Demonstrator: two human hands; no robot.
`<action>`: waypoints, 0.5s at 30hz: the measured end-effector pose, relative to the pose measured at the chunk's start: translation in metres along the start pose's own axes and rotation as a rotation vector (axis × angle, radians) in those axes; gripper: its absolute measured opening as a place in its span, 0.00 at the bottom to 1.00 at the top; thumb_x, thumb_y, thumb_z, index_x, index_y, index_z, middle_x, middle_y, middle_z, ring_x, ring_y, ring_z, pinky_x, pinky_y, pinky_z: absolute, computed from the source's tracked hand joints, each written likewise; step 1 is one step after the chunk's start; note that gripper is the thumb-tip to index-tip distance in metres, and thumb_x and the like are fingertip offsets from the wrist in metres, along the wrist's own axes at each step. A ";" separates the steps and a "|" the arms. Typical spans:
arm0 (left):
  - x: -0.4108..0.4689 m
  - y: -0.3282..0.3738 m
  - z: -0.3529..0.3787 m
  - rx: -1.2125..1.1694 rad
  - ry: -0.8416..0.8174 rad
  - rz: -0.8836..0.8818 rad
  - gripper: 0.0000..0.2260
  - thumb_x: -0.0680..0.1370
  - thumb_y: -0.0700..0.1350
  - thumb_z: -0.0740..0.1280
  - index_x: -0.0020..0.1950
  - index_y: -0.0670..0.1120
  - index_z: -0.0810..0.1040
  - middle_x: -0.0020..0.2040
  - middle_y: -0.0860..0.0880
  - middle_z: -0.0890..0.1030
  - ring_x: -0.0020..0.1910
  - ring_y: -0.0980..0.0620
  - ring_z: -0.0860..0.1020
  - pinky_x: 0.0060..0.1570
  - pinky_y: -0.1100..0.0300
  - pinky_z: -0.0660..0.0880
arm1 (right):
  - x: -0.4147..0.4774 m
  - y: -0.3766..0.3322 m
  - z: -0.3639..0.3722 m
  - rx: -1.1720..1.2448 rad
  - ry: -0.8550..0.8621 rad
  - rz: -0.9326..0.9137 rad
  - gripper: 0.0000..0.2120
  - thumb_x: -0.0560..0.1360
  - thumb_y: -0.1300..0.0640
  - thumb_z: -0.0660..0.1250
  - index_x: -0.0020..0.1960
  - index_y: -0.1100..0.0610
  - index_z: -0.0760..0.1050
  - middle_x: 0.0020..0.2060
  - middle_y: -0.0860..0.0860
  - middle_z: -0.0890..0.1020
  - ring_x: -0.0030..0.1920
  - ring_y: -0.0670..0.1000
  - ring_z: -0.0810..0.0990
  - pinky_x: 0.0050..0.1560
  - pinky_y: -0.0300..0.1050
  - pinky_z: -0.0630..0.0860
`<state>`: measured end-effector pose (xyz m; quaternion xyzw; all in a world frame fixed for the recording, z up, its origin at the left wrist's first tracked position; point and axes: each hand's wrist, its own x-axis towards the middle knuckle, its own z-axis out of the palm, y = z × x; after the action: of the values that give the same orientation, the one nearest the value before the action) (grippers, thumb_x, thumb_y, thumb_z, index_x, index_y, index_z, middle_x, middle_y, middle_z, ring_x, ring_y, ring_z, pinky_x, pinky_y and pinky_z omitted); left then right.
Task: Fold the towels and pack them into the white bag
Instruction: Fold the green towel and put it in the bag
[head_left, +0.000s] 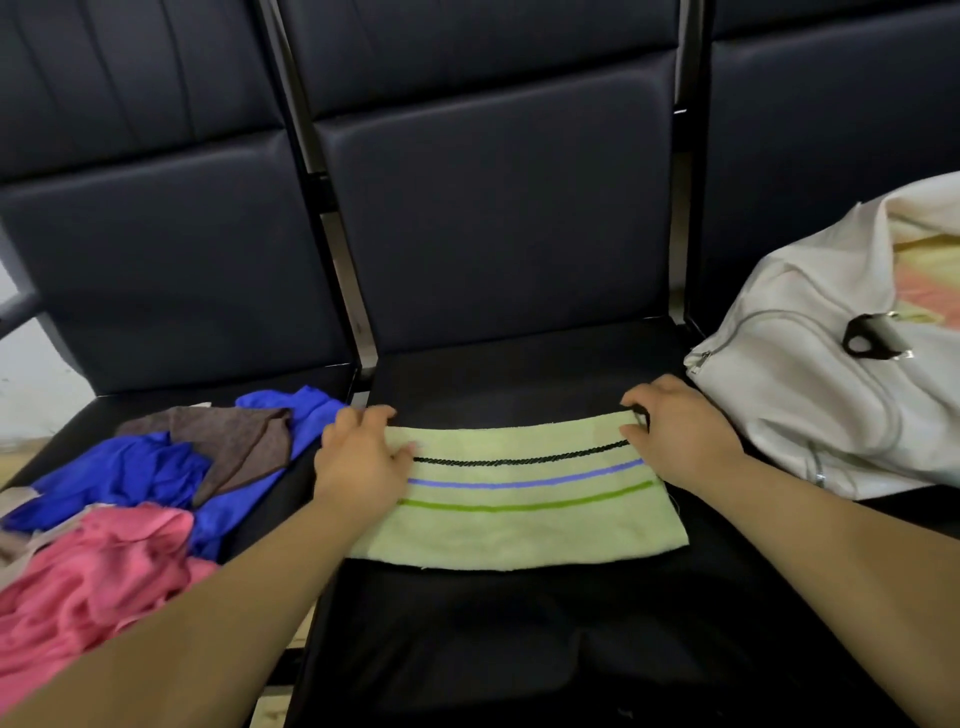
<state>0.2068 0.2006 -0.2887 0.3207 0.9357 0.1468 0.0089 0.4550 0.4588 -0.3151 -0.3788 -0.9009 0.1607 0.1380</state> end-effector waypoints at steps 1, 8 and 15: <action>-0.011 0.013 0.000 0.015 -0.023 0.066 0.22 0.79 0.56 0.67 0.71 0.54 0.71 0.68 0.49 0.69 0.68 0.45 0.68 0.67 0.49 0.69 | -0.002 0.000 -0.003 -0.005 0.005 -0.074 0.15 0.76 0.53 0.71 0.62 0.50 0.79 0.58 0.50 0.77 0.57 0.53 0.77 0.57 0.47 0.75; -0.065 0.066 0.034 0.136 -0.446 0.329 0.26 0.81 0.62 0.59 0.76 0.54 0.64 0.71 0.52 0.70 0.69 0.48 0.68 0.69 0.52 0.66 | -0.027 0.001 -0.014 -0.220 -0.407 -0.234 0.21 0.78 0.49 0.64 0.71 0.45 0.71 0.64 0.45 0.76 0.65 0.50 0.73 0.63 0.46 0.73; -0.050 0.074 0.040 0.270 -0.531 0.370 0.33 0.80 0.68 0.52 0.81 0.53 0.53 0.84 0.51 0.46 0.82 0.45 0.37 0.78 0.40 0.36 | -0.093 -0.020 -0.033 -0.003 -0.647 -0.332 0.12 0.75 0.46 0.71 0.57 0.47 0.81 0.52 0.42 0.84 0.51 0.41 0.80 0.55 0.39 0.77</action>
<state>0.2950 0.2367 -0.3102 0.5100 0.8378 -0.0678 0.1828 0.5170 0.3845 -0.2886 -0.1571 -0.9475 0.2462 -0.1304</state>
